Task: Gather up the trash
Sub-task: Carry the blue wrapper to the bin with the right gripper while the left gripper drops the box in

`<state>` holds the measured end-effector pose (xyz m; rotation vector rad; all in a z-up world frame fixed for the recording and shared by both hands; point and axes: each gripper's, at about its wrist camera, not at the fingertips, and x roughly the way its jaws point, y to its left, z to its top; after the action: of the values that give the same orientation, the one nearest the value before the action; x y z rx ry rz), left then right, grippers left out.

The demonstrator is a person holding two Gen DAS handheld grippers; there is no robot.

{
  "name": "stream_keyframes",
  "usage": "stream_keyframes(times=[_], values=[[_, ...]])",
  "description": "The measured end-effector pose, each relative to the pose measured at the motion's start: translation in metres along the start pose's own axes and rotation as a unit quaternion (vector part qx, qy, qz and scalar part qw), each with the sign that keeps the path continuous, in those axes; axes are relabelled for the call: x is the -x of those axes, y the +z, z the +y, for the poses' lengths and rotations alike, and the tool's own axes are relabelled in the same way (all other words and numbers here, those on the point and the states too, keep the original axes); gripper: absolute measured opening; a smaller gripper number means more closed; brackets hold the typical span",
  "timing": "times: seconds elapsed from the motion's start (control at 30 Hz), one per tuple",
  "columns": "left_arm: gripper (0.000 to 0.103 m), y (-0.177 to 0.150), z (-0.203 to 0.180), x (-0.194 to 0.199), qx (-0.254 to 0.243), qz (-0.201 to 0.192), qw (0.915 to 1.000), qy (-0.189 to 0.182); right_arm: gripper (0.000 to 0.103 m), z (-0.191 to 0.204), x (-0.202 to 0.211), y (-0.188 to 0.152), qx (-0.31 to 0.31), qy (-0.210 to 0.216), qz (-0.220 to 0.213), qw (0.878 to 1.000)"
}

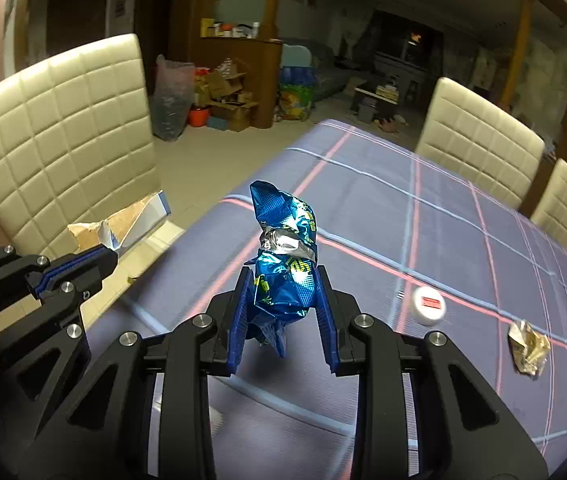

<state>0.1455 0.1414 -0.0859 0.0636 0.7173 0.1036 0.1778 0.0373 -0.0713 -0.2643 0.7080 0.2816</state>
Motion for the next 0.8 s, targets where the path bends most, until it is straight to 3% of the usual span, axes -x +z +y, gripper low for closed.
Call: stream_keyframes(times=[0.43, 0.8], values=[[0.002, -0.018, 0.058, -0.004, 0.037, 0.013, 0.9986, 0.036, 0.032, 0.068, -0.01, 0.01, 0.057, 0.031, 0.002, 0.998], [0.002, -0.025, 0.077, -0.004, 0.045, 0.014, 0.9976, 0.05, 0.032, 0.09, -0.019, 0.017, 0.078, 0.041, 0.01, 0.996]])
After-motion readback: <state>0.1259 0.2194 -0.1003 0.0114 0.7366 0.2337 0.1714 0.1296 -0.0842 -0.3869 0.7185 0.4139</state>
